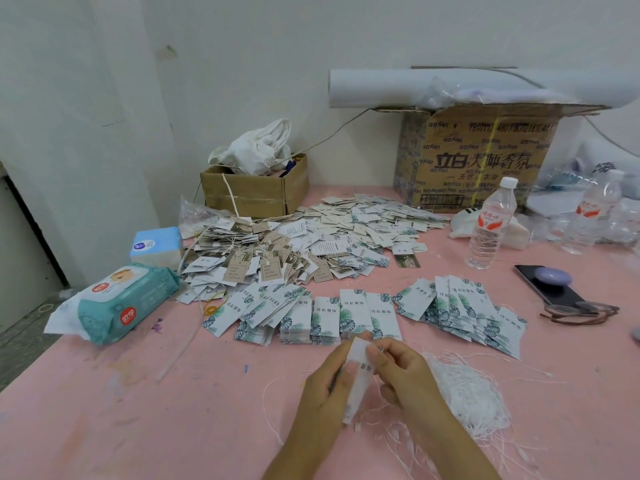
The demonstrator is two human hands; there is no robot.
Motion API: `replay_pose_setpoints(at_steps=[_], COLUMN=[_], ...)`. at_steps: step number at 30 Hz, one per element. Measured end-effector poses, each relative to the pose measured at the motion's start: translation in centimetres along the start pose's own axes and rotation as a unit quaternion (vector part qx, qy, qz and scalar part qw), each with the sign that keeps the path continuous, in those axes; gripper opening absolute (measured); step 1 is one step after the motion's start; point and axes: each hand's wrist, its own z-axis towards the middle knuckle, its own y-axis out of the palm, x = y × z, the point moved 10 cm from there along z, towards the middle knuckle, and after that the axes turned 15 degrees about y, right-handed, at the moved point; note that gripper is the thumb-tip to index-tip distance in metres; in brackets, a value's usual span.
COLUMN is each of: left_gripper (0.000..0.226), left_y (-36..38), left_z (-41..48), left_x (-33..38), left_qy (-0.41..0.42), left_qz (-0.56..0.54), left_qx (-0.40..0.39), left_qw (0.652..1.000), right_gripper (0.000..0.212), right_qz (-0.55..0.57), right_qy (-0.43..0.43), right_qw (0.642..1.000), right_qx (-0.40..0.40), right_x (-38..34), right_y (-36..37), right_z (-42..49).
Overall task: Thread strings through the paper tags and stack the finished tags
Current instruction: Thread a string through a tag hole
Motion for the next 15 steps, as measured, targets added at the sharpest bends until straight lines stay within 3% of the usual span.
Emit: replay_pose_setpoints(at_steps=[3, 6, 11, 15], left_gripper=[0.035, 0.044, 0.017, 0.01], left_y=[-0.8, -1.0, -1.1, -1.4], left_z=[0.0, -0.1, -0.7, -0.7], left_x=[-1.2, -2.2, -3.1, -3.3], left_qy=[-0.094, -0.15, -0.172, -0.174], left_qz=[-0.111, -0.249, -0.195, -0.189], left_qx=[0.063, 0.111, 0.13, 0.148], left_qw=[0.987, 0.951, 0.957, 0.955], right_gripper=[0.027, 0.028, 0.025, 0.026], right_qz=[0.048, 0.067, 0.026, 0.04], right_qy=[0.014, 0.024, 0.029, 0.042], right_qw=[0.998, 0.996, 0.998, 0.996], right_qx=[-0.024, -0.044, -0.041, -0.063], right_x=[0.1, 0.4, 1.3, 1.8], right_y=[0.0, 0.0, 0.8, 1.5], right_z=[0.2, 0.4, 0.6, 0.6])
